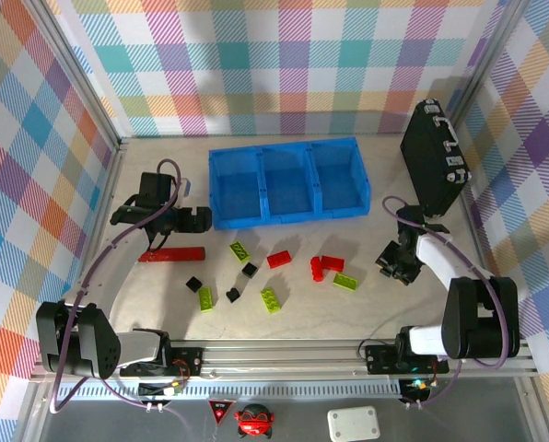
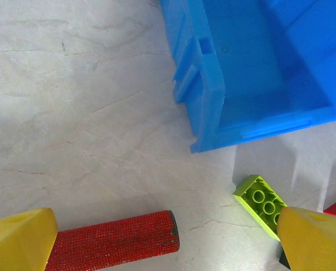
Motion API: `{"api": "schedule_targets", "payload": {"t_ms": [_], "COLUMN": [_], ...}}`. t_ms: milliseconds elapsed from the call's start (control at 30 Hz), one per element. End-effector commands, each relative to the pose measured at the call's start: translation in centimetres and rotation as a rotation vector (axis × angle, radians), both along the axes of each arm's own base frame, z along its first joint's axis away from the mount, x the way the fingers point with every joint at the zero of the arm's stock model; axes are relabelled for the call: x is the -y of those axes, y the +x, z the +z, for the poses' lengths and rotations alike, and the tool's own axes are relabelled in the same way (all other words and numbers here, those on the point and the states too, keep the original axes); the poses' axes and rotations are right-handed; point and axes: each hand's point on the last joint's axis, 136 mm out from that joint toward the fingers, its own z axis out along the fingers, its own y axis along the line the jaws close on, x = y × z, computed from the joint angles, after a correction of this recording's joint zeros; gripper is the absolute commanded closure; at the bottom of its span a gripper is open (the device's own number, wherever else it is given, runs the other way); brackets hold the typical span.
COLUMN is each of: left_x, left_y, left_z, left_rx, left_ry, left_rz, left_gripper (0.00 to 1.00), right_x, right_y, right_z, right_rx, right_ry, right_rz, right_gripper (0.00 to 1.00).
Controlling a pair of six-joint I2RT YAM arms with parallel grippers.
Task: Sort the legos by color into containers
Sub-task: Pick up the lego from the middle-right of the table.
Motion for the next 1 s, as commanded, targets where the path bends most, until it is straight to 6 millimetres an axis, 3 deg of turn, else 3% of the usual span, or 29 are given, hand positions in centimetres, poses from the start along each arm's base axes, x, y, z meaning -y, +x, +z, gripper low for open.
{"api": "schedule_targets", "payload": {"t_ms": [0, 433, 800, 967], "left_x": [-0.1, 0.0, -0.1, 0.0], "left_y": [-0.3, -0.2, -0.4, -0.4], "left_z": [-0.3, -0.2, -0.1, -0.1], "left_rx": [-0.009, -0.009, -0.006, -0.005], "left_ry": [0.028, 0.025, 0.032, 0.028], "left_rz": [-0.011, -0.015, -0.015, -0.016], "left_gripper": [0.0, 0.0, 0.0, 0.0], "right_x": [0.2, -0.1, -0.3, -0.3], "right_y": [0.8, 1.3, 1.8, 1.8], "right_z": [0.3, 0.6, -0.6, -0.8], "right_rx": [0.002, -0.016, -0.053, -0.064], "right_ry": [-0.032, -0.096, -0.105, -0.11], "right_rz": [0.01, 0.054, 0.079, 0.085], "right_gripper": [0.48, 0.48, 0.5, 0.58]}}
